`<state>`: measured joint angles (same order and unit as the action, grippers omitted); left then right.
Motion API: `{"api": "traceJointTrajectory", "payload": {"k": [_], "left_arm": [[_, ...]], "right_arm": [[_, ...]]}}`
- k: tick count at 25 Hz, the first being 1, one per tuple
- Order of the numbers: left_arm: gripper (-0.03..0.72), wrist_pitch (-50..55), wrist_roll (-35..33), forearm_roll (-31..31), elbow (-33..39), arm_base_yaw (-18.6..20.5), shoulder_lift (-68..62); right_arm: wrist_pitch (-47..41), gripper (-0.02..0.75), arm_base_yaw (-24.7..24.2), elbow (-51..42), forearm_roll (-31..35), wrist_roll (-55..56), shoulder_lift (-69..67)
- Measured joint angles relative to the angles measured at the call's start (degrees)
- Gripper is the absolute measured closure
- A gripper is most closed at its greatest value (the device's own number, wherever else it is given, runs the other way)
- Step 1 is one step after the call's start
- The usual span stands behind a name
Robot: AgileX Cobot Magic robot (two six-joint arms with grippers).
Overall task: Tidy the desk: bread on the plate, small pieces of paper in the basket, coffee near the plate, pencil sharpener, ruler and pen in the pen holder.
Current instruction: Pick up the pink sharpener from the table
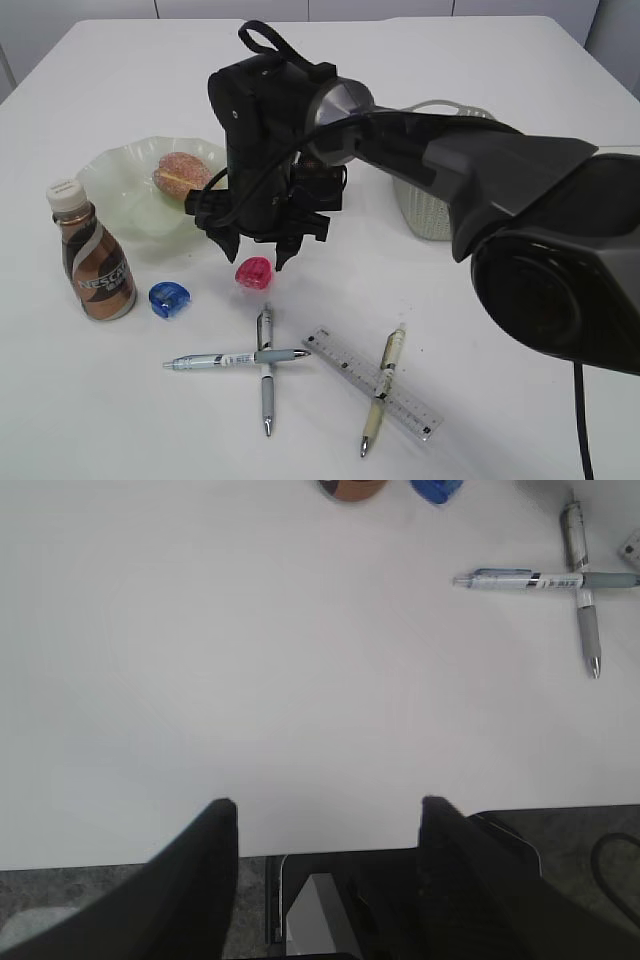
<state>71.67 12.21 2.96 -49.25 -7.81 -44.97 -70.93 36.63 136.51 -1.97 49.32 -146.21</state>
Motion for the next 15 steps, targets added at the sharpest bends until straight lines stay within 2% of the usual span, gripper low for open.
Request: {"api": "traceJointTrajectory", "payload": {"k": [15], "left_arm": [[0.265,0.0,0.0,0.0,0.0,0.0,0.0]], "right_arm": [[0.0,0.29,0.08,0.0,0.5,0.82,-1.26]]}}
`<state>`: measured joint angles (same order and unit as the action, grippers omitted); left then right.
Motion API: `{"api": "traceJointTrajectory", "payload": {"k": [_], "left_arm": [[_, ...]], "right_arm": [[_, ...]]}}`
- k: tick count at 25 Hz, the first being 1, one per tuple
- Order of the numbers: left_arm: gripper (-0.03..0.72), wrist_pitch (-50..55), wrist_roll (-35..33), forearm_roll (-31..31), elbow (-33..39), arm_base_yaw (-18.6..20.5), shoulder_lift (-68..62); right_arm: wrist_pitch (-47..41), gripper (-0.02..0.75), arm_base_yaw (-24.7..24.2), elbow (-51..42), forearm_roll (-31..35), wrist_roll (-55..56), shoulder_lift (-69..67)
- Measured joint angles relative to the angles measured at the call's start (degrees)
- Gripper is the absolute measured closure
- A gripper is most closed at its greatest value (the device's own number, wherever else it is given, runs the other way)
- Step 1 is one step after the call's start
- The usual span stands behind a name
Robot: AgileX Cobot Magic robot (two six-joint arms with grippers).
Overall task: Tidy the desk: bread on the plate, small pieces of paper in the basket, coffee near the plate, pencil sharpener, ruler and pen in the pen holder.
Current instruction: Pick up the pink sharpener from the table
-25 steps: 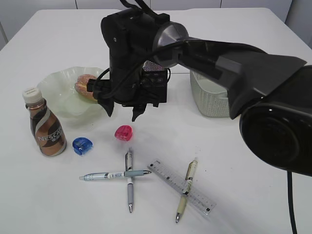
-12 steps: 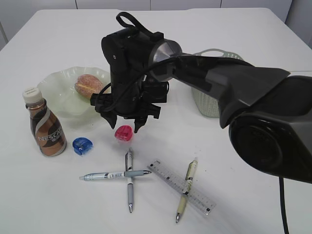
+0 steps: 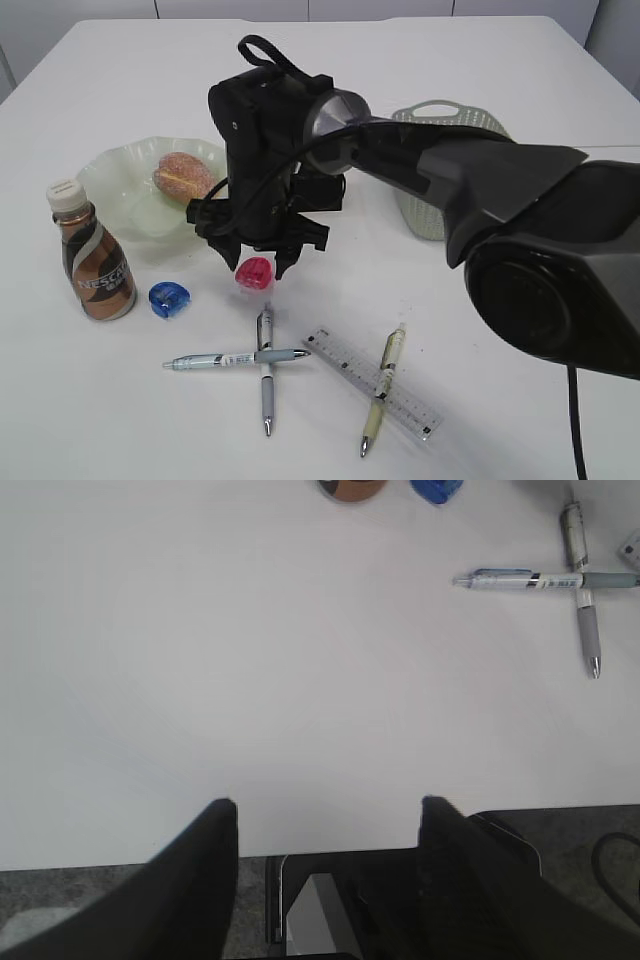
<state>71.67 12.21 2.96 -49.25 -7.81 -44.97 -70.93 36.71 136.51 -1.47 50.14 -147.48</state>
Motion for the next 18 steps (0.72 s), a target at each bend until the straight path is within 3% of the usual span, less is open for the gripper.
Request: {"api": "traceJointTrajectory", "payload": {"k": [11,18], "left_arm": [[0.265,0.0,0.0,0.0,0.0,0.0,0.0],[0.265,0.0,0.0,0.0,0.0,0.0,0.0]], "right_arm": [[0.0,0.291,0.0,0.0,0.39,0.56,-0.12],[1.3,0.291,0.0,0.0,4.15,0.65,-0.44]]}}
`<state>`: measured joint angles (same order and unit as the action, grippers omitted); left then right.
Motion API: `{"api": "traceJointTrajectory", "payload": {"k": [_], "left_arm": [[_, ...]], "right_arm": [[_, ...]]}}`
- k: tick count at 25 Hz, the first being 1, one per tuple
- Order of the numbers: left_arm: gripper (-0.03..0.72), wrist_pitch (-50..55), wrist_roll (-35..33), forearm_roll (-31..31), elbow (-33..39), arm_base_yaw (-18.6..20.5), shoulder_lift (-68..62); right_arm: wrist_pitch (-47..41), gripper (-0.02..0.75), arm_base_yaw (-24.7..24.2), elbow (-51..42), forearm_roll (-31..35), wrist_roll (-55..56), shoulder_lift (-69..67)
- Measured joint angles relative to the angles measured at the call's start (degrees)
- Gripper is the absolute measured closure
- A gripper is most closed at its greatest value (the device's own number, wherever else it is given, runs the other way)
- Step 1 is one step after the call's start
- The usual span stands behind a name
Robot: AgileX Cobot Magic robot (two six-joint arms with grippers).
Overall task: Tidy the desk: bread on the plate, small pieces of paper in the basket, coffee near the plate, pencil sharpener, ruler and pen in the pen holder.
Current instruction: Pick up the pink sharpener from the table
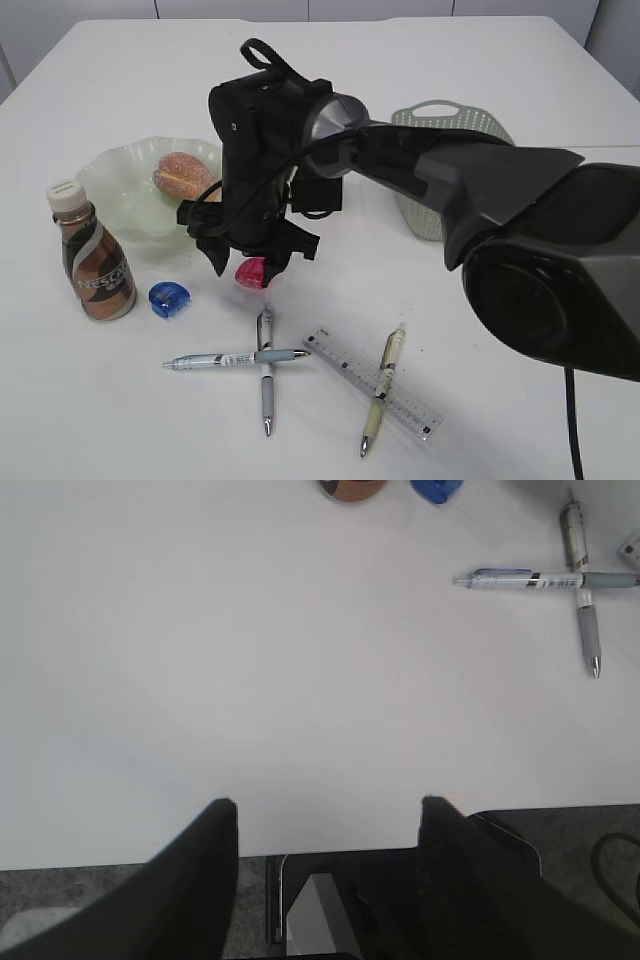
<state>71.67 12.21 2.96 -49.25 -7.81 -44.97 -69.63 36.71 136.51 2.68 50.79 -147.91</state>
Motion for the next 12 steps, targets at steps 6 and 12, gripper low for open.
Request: {"api": "traceJointTrajectory", "payload": {"k": [6,12], "left_arm": [[0.265,0.0,0.0,0.0,0.0,0.0,0.0],[0.265,0.0,0.0,0.0,0.0,0.0,0.0]], "right_arm": [[0.09,0.292,0.0,0.0,0.12,0.04,-0.03],[0.09,0.292,0.0,0.0,-2.01,0.04,-0.39]]}}
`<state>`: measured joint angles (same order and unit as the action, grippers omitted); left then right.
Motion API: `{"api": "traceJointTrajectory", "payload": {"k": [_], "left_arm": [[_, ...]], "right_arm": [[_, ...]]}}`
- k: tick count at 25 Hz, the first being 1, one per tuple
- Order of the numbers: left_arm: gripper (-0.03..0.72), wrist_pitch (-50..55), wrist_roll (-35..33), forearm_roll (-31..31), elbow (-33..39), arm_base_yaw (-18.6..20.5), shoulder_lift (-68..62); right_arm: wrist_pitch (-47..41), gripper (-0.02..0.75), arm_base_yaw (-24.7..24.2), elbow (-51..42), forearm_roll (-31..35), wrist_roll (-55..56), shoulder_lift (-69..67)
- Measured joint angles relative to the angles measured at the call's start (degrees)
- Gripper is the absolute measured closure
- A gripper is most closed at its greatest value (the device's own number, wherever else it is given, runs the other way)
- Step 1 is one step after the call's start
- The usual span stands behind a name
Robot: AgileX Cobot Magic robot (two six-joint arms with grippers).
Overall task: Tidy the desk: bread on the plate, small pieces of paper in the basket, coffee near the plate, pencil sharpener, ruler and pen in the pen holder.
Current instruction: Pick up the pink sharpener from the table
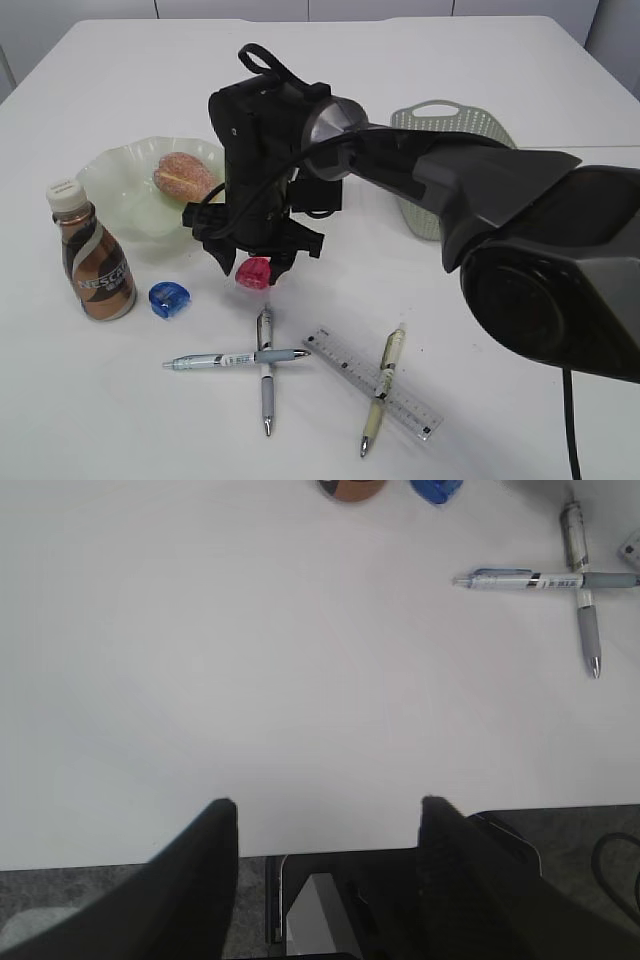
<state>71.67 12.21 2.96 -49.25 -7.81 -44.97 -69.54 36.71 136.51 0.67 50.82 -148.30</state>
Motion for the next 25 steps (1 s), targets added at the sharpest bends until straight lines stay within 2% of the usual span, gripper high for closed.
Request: {"api": "traceJointTrajectory", "payload": {"k": [6,25], "left_arm": [[0.265,0.0,0.0,0.0,0.0,0.0,0.0],[0.265,0.0,0.0,0.0,0.0,0.0,0.0]], "right_arm": [[0.36,0.292,0.0,0.0,-2.24,0.09,-0.24],[1.39,0.292,0.0,0.0,-1.98,0.09,-1.65]]}}
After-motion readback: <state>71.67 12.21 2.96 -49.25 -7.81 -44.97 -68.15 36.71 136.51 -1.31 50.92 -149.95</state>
